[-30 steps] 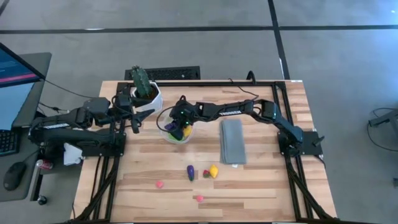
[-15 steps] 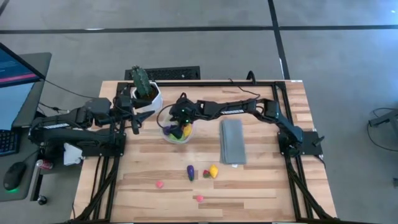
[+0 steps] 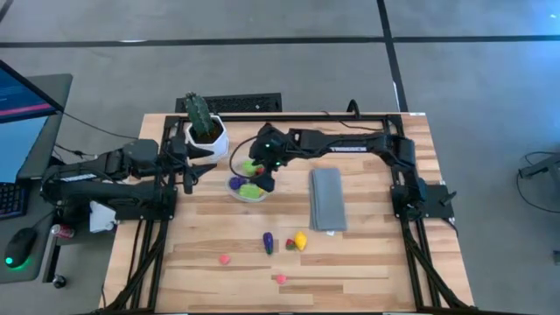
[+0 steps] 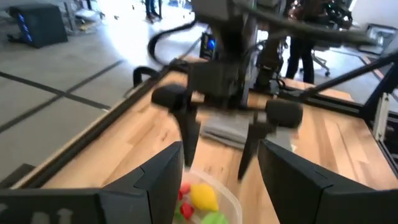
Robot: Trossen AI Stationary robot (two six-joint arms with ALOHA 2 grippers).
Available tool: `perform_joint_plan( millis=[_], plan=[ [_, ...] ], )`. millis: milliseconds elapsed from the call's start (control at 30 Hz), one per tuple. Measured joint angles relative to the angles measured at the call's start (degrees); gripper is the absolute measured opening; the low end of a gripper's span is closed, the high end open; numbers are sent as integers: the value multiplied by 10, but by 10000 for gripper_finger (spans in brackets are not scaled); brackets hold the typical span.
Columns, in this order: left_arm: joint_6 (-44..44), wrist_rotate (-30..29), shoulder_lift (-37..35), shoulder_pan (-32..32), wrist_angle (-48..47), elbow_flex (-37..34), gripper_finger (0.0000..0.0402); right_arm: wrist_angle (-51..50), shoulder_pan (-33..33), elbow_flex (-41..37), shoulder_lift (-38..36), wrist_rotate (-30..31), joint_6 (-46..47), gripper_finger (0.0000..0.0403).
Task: Pick and placing Produce into tupperware
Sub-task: Put the violet eggplant into the transparent container
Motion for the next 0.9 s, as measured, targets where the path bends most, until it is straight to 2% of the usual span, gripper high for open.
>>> perform_joint_plan(
  millis=[200, 467, 700, 900],
  plan=[
    [-10, 48, -7, 0, -28, 0, 199, -103, 0, -4, -55, 0, -31, 350],
    [-23, 79, -6, 0, -32, 0, 199, -120, 0, -37, -126, -8, -37, 338],
    [-28, 99, -6, -5, -31, 0, 199, -124, 1, -113, -188, -8, -19, 330],
    [-27, 100, 18, -23, -29, 0, 199, -84, 3, -218, -260, -8, 27, 329]
  ],
)
